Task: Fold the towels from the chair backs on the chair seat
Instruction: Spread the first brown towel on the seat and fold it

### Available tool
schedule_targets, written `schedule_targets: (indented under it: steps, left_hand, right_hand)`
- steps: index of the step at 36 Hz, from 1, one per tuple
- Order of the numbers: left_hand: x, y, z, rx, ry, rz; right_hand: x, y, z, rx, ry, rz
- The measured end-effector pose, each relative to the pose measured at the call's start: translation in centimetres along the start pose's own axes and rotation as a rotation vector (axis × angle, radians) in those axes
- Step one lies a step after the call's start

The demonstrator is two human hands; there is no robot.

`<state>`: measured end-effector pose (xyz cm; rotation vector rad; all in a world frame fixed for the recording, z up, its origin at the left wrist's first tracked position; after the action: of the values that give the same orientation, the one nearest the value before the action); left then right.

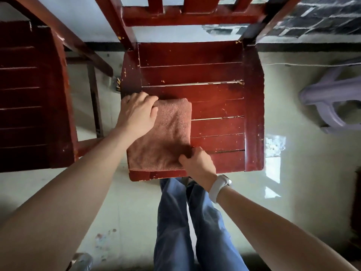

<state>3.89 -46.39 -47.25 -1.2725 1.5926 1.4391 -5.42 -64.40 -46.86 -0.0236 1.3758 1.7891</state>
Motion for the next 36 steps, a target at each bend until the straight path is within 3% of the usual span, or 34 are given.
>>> schedule_targets:
  steps: [3, 7, 9, 14, 25, 30, 36]
  left_hand:
    - [-0.4, 0.8, 0.6, -0.15, 0.055, -0.003]
    - [0.6, 3.3, 1.4, -0.375, 0.215, 0.106]
    - [1.1, 4.2, 1.3, -0.429, 0.319, 0.121]
    - [1.1, 4.0, 0.2, -0.517, 0.577, 0.113]
    - [1.3, 2.5, -0.1, -0.676, 0.878, 0.299]
    - [1.3, 2.9, 0.0, -0.673, 0.871, 0.324]
    - [-0.3, 4.0, -1.3, -0.654, 0.922, 0.239]
  right_hand:
    - [-3.3, -0.6, 0.4, 0.012, -0.188, -0.111]
    - [-9.1, -1.7, 0.4, -0.233, -0.35, -0.504]
    - [-10.6, -2.0, 0.0, -0.256, -0.367, -0.619]
    - [-7.8, -2.7, -2.2, -0.025, -0.426, -0.427]
    - [-5.9, -3.9, -1.6, 0.208, -0.657, -0.35]
    - [-5.1, -4.0, -1.3, 0.216, -0.739, -0.365]
    - [-5.6, -2.1, -1.7, 0.118, -0.853, -0.355]
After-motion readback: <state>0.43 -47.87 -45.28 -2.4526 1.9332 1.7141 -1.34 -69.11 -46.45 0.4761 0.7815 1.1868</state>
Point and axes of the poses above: each hand's wrist, its own y-axis away from the middle knuckle, its own x-axis out of the palm, z = x × y, the point moved 4 cm from there along -y, towards the middle knuckle, and after that the axes turned 9 degrees about -x, right-handed, at the moved point
